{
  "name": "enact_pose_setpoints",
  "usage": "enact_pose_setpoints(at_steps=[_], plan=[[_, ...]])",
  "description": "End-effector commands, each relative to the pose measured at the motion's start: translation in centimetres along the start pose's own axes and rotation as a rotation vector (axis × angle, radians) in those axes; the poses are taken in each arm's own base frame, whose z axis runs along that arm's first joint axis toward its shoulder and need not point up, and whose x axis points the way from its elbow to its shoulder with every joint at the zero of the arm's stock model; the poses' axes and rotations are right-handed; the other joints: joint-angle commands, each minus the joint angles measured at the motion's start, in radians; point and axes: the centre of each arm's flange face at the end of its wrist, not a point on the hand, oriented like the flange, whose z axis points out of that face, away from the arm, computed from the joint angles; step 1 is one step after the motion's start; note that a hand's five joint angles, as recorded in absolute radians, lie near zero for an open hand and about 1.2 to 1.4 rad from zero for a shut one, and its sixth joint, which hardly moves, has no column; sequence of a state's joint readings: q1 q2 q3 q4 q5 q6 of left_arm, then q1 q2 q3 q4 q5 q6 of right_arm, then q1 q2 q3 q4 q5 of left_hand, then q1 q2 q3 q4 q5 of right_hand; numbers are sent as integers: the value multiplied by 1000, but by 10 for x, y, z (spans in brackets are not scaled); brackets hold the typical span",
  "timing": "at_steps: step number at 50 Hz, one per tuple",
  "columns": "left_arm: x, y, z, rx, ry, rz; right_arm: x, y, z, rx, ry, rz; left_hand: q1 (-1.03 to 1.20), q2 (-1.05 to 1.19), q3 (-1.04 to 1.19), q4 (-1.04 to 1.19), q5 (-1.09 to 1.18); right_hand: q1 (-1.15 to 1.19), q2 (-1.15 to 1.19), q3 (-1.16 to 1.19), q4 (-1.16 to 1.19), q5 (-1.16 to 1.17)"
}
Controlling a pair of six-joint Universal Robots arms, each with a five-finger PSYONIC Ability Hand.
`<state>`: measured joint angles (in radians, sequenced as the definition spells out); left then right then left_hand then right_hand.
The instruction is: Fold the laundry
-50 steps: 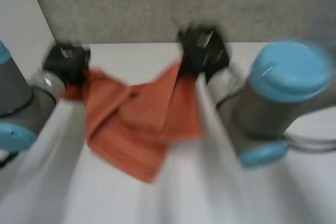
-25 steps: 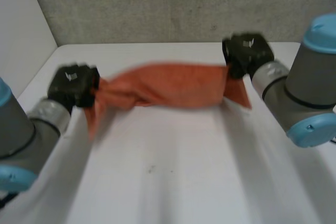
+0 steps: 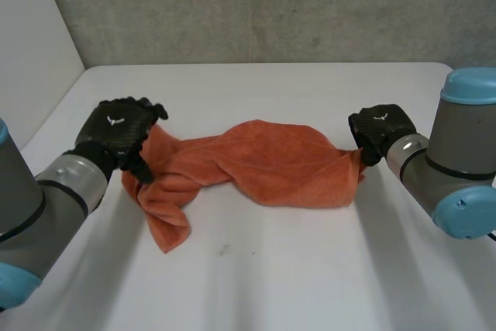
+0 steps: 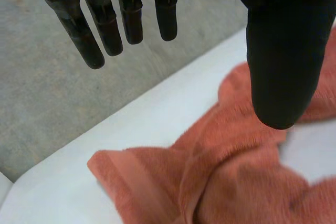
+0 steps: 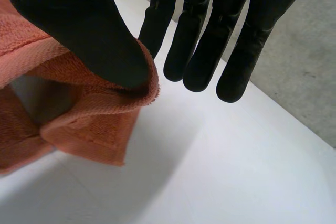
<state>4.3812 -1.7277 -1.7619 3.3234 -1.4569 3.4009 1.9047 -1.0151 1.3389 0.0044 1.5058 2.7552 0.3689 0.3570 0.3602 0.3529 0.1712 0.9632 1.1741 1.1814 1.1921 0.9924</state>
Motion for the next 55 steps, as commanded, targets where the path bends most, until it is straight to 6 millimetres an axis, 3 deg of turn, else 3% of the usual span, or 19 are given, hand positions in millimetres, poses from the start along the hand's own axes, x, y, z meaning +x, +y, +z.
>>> enact_pose_setpoints(at_steps=[1, 6, 14, 22, 34, 41, 43, 53, 54, 55], plan=[[-3, 27, 23, -102, -59, -260, 23, 7, 9, 5, 79, 15, 6, 18, 15, 22, 29, 433, 222, 215, 204, 229], [-11, 45, 40, -174, -169, -293, 31, 11, 11, 1, 98, 19, 3, 15, 12, 19, 26, 433, 222, 215, 204, 229], [-14, 59, 50, -207, -193, -313, 37, 12, 15, 12, 119, 18, 47, 59, 56, 63, 70, 433, 222, 215, 204, 229], [-14, 68, 59, -225, -193, -321, 39, 11, 17, 23, 128, 9, 302, 314, 311, 318, 325, 433, 222, 215, 204, 229], [5, 86, 69, -295, -13, -459, 58, 13, 21, 24, 174, 15, 311, 323, 320, 327, 335, 433, 222, 215, 204, 229], [6, 84, 70, -294, 2, -464, 60, 13, 23, 27, 178, 15, 505, 517, 514, 521, 528, 433, 222, 215, 204, 229], [4, 78, 70, -272, -9, -455, 63, 13, 23, 31, 185, 16, 1010, 1022, 1019, 1026, 1033, 433, 222, 215, 204, 229], [-14, 42, 60, -168, -96, -435, 98, 3, 32, 114, 290, 57, 1027, 1039, 1036, 1043, 1051, 433, 222, 215, 204, 229], [-14, 38, 58, -155, -94, -434, 103, 1, 34, 123, 301, 105, 1027, 1039, 1036, 1043, 1051, 184, -27, -34, -45, -20], [-14, 38, 58, -155, -94, -434, 101, 8, 39, 107, 286, 180, 1027, 1039, 1036, 1043, 1051, -341, -552, -560, -570, -545]])
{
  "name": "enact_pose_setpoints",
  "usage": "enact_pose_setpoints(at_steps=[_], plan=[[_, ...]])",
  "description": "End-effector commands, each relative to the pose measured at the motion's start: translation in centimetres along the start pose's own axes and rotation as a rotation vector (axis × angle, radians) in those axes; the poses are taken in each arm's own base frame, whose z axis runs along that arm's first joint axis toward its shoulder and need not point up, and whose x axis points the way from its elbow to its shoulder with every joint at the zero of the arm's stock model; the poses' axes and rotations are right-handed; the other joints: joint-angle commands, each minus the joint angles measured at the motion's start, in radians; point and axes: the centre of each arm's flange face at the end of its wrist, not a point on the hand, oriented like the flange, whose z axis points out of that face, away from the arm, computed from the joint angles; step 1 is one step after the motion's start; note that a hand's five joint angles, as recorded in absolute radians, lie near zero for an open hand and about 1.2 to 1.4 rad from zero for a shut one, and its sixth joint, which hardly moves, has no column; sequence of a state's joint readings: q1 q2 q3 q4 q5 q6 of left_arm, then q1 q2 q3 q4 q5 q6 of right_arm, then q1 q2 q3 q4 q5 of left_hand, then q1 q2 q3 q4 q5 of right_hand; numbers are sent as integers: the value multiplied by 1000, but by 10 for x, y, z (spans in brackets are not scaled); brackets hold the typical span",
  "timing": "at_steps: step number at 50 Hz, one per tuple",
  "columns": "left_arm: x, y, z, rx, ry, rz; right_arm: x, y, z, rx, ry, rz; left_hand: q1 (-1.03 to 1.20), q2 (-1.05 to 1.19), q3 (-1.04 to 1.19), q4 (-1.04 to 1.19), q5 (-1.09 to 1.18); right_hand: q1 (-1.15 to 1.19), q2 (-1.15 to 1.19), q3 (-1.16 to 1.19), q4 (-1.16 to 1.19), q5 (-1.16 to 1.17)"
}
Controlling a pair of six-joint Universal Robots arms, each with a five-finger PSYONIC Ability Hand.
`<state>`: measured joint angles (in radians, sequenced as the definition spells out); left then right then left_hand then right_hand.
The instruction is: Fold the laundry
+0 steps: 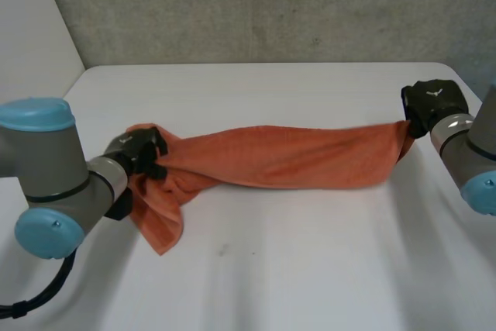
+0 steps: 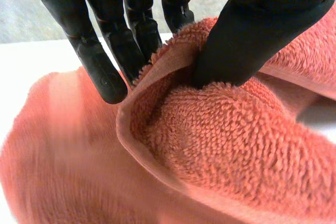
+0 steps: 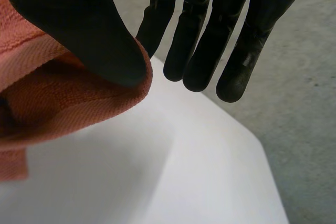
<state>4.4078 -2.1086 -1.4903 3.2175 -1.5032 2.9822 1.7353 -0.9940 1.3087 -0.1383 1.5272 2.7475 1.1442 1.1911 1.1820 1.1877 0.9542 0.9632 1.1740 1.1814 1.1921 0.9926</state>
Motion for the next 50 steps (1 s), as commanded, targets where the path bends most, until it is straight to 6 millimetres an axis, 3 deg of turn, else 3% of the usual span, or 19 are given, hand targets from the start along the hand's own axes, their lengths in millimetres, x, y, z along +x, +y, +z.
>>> enact_pose_setpoints(at_steps=[1, 5, 7, 11, 14, 22, 30, 31, 42, 50], plan=[[7, -26, -18, 87, -5, 10, 20, 3, 16, 2, 56, 176, 252, 205, 214, 209, 268, -492, -703, -710, -721, -696], [11, -28, -21, 95, 4, 16, 19, 6, 7, -98, 21, 260, 252, 205, 214, 209, 268, -725, -936, -944, -954, -929], [11, -28, -22, 96, 5, 17, 21, -3, -3, -120, -1, 276, 252, 205, 214, 209, 268, -758, -969, -976, -987, -962], [12, -28, -22, 96, 7, 19, 27, -27, -23, -86, -14, 272, 252, 205, 214, 209, 268, -714, -925, -932, -943, -918], [12, -30, -22, 100, 9, 19, 24, -30, -35, -84, -43, 264, 252, 205, 214, 209, 268, -635, -846, -853, -864, -839], [14, -34, -23, 115, 13, 22, -8, -9, -80, -138, -211, 223, 252, 205, 214, 209, 268, -500, -710, -718, -729, -704], [14, -31, -21, 106, 10, 67, -54, 2, -106, -11, -289, 150, 252, 205, 214, 209, 268, -276, -487, -495, -505, -480], [14, -30, -21, 104, 10, 76, -69, 4, -112, 41, -319, 94, 252, 205, 214, 209, 268, -271, -481, -489, -500, -475], [14, -27, -21, 96, 10, 98, -94, 20, -126, 133, -361, -171, 252, 205, 214, 209, 268, -346, -557, -565, -575, -551], [14, -26, -21, 93, 10, 98, -116, 40, -125, 105, -416, -223, 252, 205, 214, 209, 268, -373, -584, -591, -602, -577]])
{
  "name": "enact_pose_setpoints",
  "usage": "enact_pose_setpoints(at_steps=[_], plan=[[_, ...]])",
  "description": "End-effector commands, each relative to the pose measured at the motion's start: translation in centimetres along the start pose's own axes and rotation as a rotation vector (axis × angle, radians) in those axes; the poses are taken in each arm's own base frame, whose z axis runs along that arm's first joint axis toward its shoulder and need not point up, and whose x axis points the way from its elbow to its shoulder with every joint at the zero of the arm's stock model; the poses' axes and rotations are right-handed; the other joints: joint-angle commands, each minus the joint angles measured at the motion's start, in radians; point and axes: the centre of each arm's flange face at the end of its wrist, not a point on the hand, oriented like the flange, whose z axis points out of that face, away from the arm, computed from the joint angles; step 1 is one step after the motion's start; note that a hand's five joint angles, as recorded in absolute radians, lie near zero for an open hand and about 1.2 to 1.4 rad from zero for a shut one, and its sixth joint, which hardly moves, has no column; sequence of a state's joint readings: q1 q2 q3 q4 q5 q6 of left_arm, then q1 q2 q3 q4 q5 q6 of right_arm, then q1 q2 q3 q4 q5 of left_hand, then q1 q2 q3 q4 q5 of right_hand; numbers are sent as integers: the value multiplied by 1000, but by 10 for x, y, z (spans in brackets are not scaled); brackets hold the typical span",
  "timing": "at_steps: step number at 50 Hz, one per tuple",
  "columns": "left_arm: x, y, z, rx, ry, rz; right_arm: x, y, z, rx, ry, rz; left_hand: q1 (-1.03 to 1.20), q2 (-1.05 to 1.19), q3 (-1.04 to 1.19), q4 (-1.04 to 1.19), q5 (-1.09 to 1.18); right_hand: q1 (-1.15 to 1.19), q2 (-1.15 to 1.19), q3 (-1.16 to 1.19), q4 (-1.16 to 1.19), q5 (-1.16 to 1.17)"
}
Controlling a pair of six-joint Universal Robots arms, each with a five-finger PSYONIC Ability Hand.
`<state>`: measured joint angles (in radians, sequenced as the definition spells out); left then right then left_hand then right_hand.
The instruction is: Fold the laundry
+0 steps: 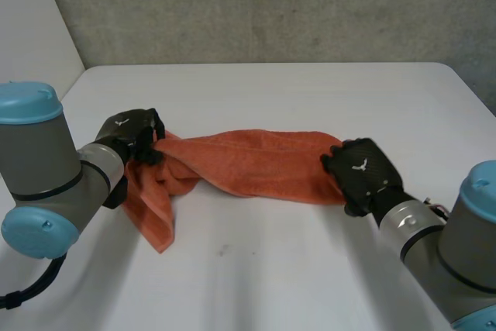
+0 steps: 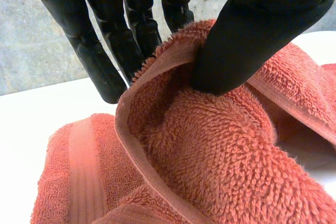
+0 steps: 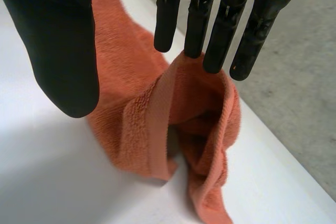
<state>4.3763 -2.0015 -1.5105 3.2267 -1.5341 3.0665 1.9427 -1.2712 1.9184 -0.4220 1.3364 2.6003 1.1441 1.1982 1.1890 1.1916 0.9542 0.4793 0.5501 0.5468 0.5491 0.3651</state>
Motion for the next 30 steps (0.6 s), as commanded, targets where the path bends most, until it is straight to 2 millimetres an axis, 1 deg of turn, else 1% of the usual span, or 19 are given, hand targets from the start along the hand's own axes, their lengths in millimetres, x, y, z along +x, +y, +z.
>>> enact_pose_setpoints(at_steps=[1, 4, 7, 12, 14, 19, 26, 28, 30], plan=[[0, 1, 0, -3, 0, -2, -18, 15, 7, -25, -45, -40, 252, 198, 207, 205, 268, 114, 43, 46, 44, 53], [0, 2, 0, -5, 0, -2, -19, 16, 8, -9, -37, -74, 252, 198, 207, 205, 268, 125, 55, 58, 56, 65], [0, 2, -1, -6, 0, -2, -14, 13, 12, 13, -12, -132, 252, 198, 207, 205, 268, 128, 57, 61, 59, 68], [-1, 2, 0, -5, -2, -2, -12, 12, 18, 22, -6, -139, 252, 198, 207, 205, 268, 131, 60, 64, 61, 71], [-1, 2, 0, -3, -2, -2, -11, 14, 22, 20, -3, -141, 252, 198, 207, 205, 268, 131, 60, 64, 61, 71], [-1, 2, 1, 3, -1, -2, -11, 28, 36, -9, 0, -195, 252, 198, 207, 205, 268, 134, 63, 67, 64, 74], [-1, 2, 0, 3, -1, -2, -8, 31, 46, -12, 11, -271, 252, 198, 207, 205, 268, 146, 75, 78, 76, 86], [-1, 2, 0, 3, -1, -2, -9, 37, 53, -20, 8, -299, 252, 198, 207, 205, 268, 193, 122, 125, 123, 132], [-1, 2, 0, 3, -1, -2, -10, 40, 55, -26, 6, -308, 252, 198, 207, 205, 268, 330, 259, 262, 260, 270]])
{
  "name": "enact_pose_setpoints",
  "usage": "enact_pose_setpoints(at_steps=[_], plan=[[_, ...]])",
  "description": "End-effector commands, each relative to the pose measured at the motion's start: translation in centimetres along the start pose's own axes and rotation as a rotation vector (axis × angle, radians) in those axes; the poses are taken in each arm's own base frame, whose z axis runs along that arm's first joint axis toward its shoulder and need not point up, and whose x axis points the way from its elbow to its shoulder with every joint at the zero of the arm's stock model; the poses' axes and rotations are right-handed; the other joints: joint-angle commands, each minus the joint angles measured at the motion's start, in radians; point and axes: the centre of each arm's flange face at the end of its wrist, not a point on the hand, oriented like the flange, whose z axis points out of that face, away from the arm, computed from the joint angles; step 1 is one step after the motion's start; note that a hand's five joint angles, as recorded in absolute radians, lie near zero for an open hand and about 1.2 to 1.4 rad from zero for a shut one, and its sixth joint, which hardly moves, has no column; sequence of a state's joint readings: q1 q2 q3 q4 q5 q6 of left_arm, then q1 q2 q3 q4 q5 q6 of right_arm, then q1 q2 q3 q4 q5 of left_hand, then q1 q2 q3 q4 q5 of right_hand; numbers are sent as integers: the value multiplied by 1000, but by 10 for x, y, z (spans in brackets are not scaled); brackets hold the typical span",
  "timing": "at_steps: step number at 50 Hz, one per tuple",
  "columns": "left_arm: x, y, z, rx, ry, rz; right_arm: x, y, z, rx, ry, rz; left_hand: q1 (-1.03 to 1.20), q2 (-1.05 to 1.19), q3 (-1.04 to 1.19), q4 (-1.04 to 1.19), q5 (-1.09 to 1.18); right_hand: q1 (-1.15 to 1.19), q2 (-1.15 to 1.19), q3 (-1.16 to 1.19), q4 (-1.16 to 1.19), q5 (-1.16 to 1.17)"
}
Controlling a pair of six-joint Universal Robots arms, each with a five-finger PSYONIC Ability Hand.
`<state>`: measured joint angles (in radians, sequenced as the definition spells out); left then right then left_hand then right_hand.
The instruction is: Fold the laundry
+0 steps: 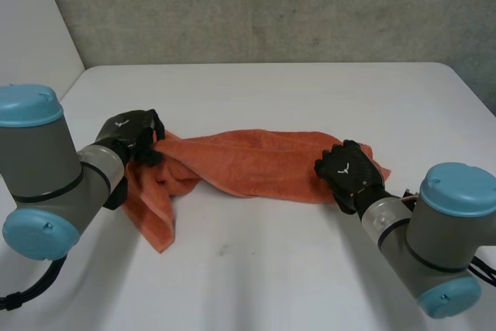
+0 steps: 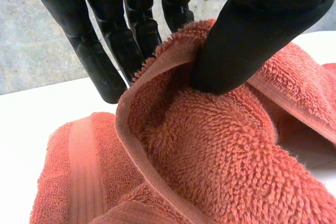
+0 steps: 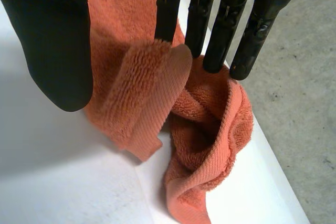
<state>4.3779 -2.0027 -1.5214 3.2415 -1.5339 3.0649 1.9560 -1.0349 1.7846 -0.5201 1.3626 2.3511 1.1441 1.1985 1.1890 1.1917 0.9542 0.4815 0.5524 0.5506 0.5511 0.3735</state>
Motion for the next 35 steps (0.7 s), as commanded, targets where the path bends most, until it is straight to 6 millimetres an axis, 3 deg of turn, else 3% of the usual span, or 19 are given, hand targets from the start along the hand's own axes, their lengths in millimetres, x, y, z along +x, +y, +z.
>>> enact_pose_setpoints(at_steps=[1, 3, 6, 8, 11, 17, 22, 26, 31, 35], plan=[[-1, 0, 0, 0, -2, 0, -4, 9, 12, -14, -2, -59, 252, 198, 207, 205, 268, 474, 403, 405, 404, 407], [0, 0, 0, 0, -2, 2, 0, 7, 15, -4, 13, -59, 252, 198, 207, 205, 268, 912, 841, 843, 843, 846], [0, 1, 0, -4, -2, 3, 9, 0, 16, 19, 50, -48, 252, 198, 207, 205, 268, 915, 844, 846, 845, 848], [0, 1, -1, -10, -2, 4, 43, -24, 8, 73, 147, -30, 252, 198, 207, 205, 268, 915, 844, 846, 845, 848], [-1, 2, -1, -19, -4, 11, 76, -45, -5, 113, 229, 24, 252, 198, 207, 205, 268, 915, 844, 846, 845, 848], [-1, 8, -15, -121, 0, 172, 97, -59, -20, 17, 190, 109, 252, 198, 207, 205, 268, 915, 844, 846, 845, 848], [1, 15, -29, -194, 19, 316, 117, -53, -37, -180, 121, 162, 252, 198, 207, 205, 268, 915, 844, 846, 845, 848], [1, 21, -34, -212, 28, 384, 111, -44, -44, -327, -8, 207, 252, 198, 207, 205, 268, 915, 844, 846, 845, 848], [2, 32, -22, -220, 42, 424, 98, -22, -23, -387, -67, 233, 252, 198, 207, 205, 268, 915, 844, 846, 845, 848], [2, 25, 6, -142, 24, 456, 111, -24, 1, -322, 0, 216, 252, 198, 207, 205, 268, 915, 844, 846, 845, 848]])
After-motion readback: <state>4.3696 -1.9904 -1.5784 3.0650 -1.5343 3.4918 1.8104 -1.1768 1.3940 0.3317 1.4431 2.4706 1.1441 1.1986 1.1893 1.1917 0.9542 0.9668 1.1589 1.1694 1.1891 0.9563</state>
